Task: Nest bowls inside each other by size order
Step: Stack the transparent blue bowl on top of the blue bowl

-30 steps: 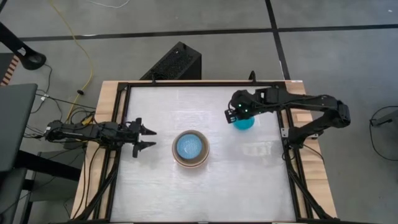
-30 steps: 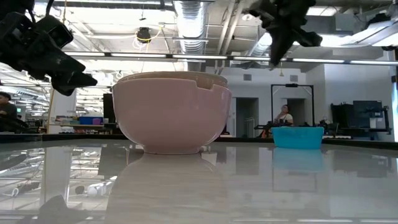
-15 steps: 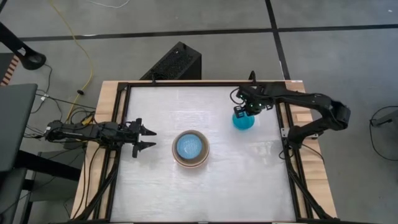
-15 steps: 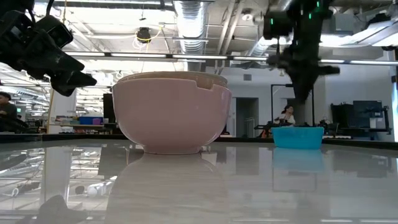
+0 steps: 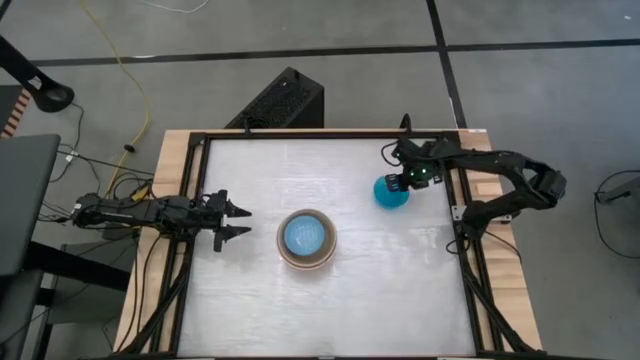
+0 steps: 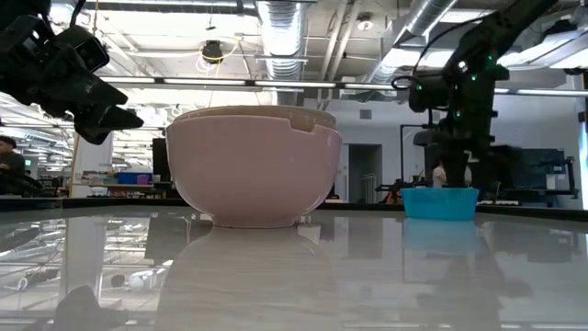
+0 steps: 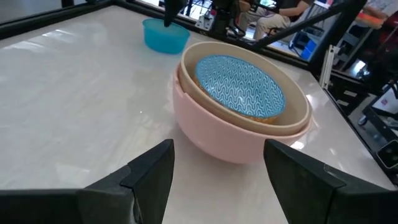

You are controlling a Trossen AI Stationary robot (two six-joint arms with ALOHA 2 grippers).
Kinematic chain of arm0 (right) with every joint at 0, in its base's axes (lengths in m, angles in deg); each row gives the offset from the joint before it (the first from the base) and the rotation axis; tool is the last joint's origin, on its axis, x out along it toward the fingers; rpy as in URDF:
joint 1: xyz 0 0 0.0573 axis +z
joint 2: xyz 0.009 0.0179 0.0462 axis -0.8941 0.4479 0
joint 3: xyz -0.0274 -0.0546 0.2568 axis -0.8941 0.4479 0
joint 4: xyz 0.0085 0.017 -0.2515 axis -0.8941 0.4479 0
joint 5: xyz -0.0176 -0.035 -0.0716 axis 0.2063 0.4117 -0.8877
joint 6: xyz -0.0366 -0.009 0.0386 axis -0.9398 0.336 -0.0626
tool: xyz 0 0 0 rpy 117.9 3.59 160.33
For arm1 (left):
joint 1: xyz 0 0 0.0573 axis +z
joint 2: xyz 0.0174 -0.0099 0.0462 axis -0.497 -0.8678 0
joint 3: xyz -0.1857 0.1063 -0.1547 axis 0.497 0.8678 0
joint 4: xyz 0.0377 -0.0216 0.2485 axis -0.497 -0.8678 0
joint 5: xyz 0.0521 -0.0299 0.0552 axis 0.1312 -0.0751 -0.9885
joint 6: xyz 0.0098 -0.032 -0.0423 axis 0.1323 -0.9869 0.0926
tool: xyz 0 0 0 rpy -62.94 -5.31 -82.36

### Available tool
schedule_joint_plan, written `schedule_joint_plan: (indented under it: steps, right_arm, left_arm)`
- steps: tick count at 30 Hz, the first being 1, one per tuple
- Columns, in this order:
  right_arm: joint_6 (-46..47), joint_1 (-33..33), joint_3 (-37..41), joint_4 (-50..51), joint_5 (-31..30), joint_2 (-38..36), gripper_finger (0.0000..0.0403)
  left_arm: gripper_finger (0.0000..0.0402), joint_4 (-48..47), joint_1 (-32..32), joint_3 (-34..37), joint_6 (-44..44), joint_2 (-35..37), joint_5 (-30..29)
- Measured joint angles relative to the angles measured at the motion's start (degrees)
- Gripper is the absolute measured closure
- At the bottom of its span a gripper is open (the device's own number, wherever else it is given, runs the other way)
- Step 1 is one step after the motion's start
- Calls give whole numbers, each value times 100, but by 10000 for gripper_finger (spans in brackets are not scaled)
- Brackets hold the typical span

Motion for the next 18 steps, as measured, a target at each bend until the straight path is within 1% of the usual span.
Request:
schedule_joint_plan:
  steps: [4, 6, 8, 11, 16, 18]
  right_arm:
    - [-31, -77, 267, -461, 181, -2, 206]
    - [-26, -108, 332, -531, 212, 3, 213]
    - [-18, -142, 356, -538, 212, -2, 230]
    - [-31, -142, 364, -562, 205, -2, 274]
    - [-19, -142, 361, -575, 205, -2, 373]
    - [1, -140, 361, -575, 203, -2, 394]
  left_arm:
    - [164, -2, 0, 0, -43, 0, -154]
    - [164, -2, 0, 0, -46, 0, -210]
    - [164, -2, 0, 0, -49, 0, -242]
    - [164, -5, 0, 0, -49, 0, -276]
    - [164, -11, 0, 0, -27, 0, -292]
    - [164, -11, 0, 0, -12, 0, -292]
